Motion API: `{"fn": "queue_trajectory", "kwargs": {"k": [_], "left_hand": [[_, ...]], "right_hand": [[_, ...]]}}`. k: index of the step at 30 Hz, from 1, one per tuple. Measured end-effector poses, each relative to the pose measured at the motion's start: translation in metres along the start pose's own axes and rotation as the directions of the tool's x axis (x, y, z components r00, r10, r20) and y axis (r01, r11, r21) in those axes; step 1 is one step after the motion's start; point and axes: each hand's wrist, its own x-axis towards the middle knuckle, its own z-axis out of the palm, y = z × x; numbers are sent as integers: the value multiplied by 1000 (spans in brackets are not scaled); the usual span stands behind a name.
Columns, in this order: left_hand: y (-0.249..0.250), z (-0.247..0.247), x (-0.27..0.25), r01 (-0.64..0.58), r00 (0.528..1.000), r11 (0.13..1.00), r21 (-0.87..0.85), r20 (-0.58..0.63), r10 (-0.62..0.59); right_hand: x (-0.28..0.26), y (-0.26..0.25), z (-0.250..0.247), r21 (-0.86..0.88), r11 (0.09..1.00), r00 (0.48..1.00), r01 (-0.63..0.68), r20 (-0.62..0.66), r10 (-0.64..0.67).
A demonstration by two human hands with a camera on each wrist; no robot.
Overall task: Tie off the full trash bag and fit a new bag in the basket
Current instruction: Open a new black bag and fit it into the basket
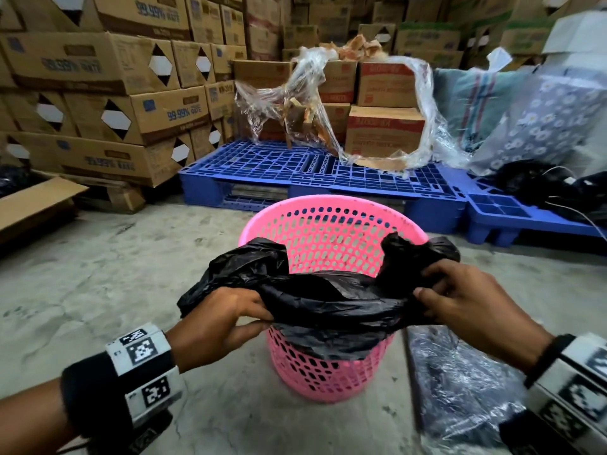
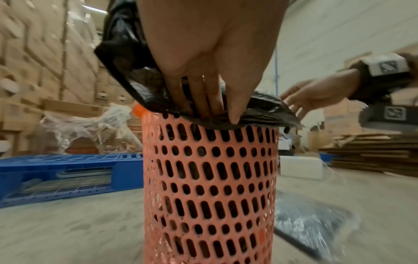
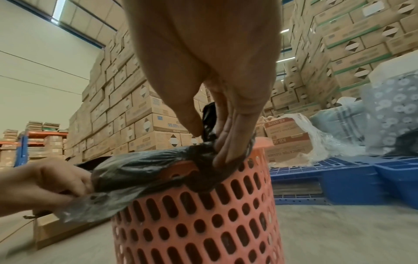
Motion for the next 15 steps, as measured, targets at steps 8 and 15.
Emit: {"fn": "queue_trajectory", "kwargs": {"k": [8, 15], "left_hand": [[-9, -22, 2, 359, 772, 652, -668, -179, -609], [-32, -34, 28, 369, 609, 558, -743, -260, -750]], "right_hand": [[0, 19, -14, 35, 995, 995, -92, 40, 91], [19, 22, -15, 272, 950, 988, -155, 50, 147]]}}
